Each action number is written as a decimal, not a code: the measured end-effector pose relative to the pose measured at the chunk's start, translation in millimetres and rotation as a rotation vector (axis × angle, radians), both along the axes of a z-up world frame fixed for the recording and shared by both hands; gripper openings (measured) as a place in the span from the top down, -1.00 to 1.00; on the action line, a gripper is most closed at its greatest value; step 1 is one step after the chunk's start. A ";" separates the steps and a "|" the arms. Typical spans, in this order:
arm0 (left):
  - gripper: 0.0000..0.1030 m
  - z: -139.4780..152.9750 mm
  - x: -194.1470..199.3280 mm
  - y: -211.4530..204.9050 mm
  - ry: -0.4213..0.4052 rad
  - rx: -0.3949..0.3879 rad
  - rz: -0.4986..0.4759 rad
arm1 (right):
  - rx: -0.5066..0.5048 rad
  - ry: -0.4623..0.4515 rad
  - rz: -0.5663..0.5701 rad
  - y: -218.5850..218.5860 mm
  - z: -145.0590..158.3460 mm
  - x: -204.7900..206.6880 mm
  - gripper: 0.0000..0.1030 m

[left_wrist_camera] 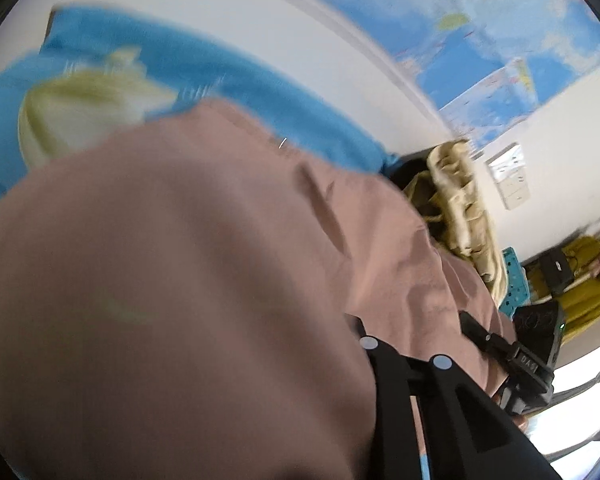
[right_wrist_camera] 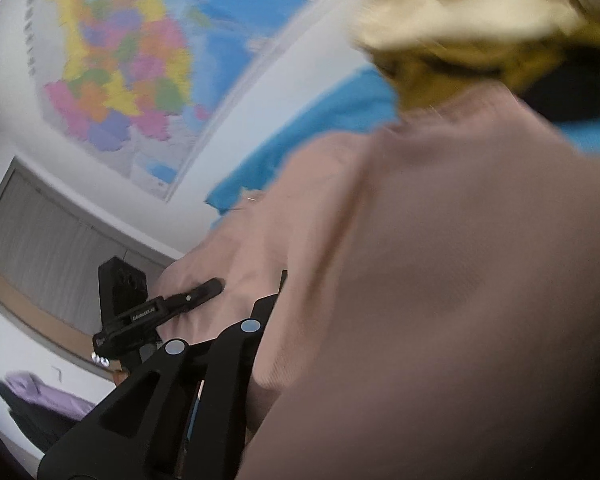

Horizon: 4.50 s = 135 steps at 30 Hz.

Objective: Fold large clothes

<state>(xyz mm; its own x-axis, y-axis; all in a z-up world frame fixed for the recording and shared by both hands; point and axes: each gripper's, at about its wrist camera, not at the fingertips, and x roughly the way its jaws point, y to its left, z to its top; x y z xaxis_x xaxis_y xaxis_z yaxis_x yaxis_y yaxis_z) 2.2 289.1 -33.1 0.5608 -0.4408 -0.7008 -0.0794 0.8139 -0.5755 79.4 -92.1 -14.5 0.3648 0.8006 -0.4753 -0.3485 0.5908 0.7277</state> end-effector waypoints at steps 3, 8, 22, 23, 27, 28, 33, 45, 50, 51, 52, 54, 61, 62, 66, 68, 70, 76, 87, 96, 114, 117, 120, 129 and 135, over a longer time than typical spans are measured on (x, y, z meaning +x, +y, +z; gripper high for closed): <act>0.67 33.9 4.5 12.9 -0.053 0.046 -0.007 | -0.010 -0.064 0.045 21.3 31.2 -0.8 0.78; 0.67 84.1 11.8 54.1 -0.131 0.139 0.057 | -0.017 -0.155 0.114 71.2 75.0 13.7 0.78; 0.67 128.5 36.6 235.2 -0.256 0.337 0.403 | 0.036 -0.282 0.261 280.9 104.0 92.7 0.78; 0.67 113.0 35.2 253.7 -0.249 0.332 0.435 | 0.029 -0.268 0.271 294.1 92.8 93.7 0.78; 0.67 34.6 33.4 307.3 -0.098 0.289 0.511 | -0.070 -0.117 0.373 350.7 10.5 92.5 0.77; 0.67 9.4 33.7 317.2 -0.029 0.283 0.517 | -0.105 -0.072 0.401 360.0 -10.7 90.0 0.72; 0.56 -29.5 19.5 337.7 0.007 0.210 0.526 | -0.118 -0.023 0.458 354.8 -40.9 76.7 0.30; 0.37 -38.4 24.2 335.4 0.013 0.205 0.509 | -0.074 0.011 0.316 239.4 -35.4 83.1 -0.46; 0.38 -37.8 27.8 329.4 0.015 0.225 0.491 | 0.062 0.142 0.325 238.2 -53.8 103.2 0.91; 0.42 -36.4 29.3 327.3 0.014 0.221 0.483 | 0.044 0.109 0.318 239.3 -48.9 99.1 0.91; 0.42 -35.5 30.2 326.9 0.011 0.213 0.478 | 0.050 0.041 0.323 238.0 -38.3 91.1 0.92; 0.42 -31.0 30.3 322.6 -0.007 0.206 0.462 | 0.038 -0.102 0.331 227.8 -9.4 70.1 0.94; 0.33 -35.7 35.3 304.4 -0.027 0.244 0.403 | -0.183 -0.148 0.343 225.9 -22.7 51.5 0.80; 0.33 -36.8 34.4 305.0 -0.027 0.239 0.409 | -0.200 -0.123 0.344 229.8 -29.7 54.9 0.56; -0.11 -28.9 23.1 303.3 0.015 0.299 0.456 | -0.195 -0.053 0.274 218.9 -36.8 66.5 -0.10; -0.15 -22.2 11.3 296.6 0.010 0.358 0.455 | -0.194 -0.079 0.240 207.9 -26.6 65.8 -0.10; -0.22 -12.8 -5.8 286.8 -0.002 0.433 0.468 | -0.203 -0.118 0.198 201.3 -15.3 65.0 -0.09; -0.33 21.5 -45.1 248.0 -0.120 0.565 0.510 | -0.271 -0.319 0.254 225.1 21.4 52.5 0.17; -0.41 -19.8 -3.5 175.4 -0.075 0.563 0.243 | -0.532 -0.312 0.458 301.3 -26.9 29.1 0.47; -0.48 -12.2 -14.0 166.3 -0.085 0.524 0.285 | -0.410 -0.348 0.369 294.3 13.2 42.5 0.10; -0.82 -12.5 -34.8 110.5 -0.099 0.614 0.284 | -0.524 -0.358 0.375 312.3 -15.3 16.4 -0.02; -0.86 -10.3 -40.3 104.9 -0.109 0.626 0.297 | -0.506 -0.372 0.370 308.4 -9.9 8.7 -0.15; -0.86 -7.2 -46.6 99.9 -0.101 0.637 0.317 | -0.501 -0.389 0.346 302.7 -6.4 -0.4 -0.26; -0.87 -2.5 -73.3 82.8 -0.093 0.647 0.378 | -0.493 -0.436 0.298 285.1 0.7 -30.3 -0.80; -0.87 -4.8 -86.2 72.4 -0.087 0.629 0.400 | -0.490 -0.430 0.288 270.9 -0.7 -45.9 -0.89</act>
<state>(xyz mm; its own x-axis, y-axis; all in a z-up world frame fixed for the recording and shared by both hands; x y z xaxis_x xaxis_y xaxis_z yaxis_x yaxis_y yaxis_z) -84.1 361.5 -37.9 0.6590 0.2774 -0.6991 -0.4138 0.9099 -0.0291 33.5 178.8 -15.3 0.4065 0.6245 -0.6669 -0.7366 0.6559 0.1652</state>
